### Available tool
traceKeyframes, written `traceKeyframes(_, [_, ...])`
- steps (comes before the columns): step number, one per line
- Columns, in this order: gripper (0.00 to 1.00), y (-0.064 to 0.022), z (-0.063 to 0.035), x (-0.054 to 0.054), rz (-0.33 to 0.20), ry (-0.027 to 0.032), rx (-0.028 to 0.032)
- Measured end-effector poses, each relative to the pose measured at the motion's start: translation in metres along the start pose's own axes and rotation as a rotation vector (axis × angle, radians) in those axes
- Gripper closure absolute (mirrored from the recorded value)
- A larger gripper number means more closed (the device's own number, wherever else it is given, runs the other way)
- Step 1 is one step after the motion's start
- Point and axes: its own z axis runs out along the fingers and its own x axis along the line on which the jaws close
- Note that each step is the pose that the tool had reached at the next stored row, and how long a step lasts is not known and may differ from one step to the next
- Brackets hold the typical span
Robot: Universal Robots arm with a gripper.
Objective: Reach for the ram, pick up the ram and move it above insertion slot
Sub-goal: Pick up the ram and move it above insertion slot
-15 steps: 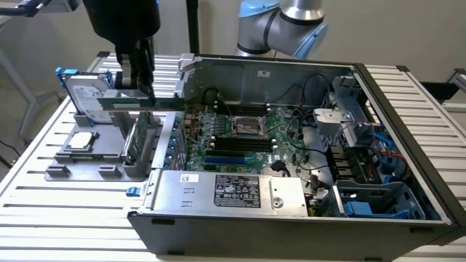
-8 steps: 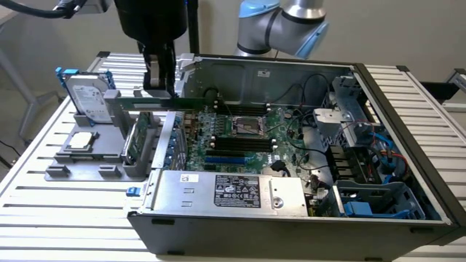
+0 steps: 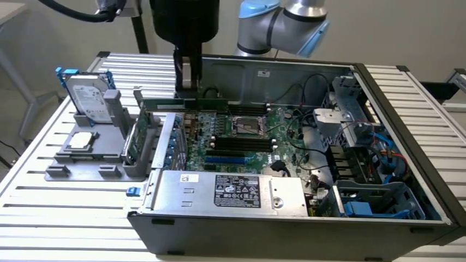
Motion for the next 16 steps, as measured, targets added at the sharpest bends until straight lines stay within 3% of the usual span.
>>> traceKeyframes(9, [0.86,-0.0412,0.0065,0.001,0.000,0.0002,0.0001])
traceKeyframes(16, [0.86,-0.0707,0.0114,-0.010,0.000,0.0048,-0.0004])
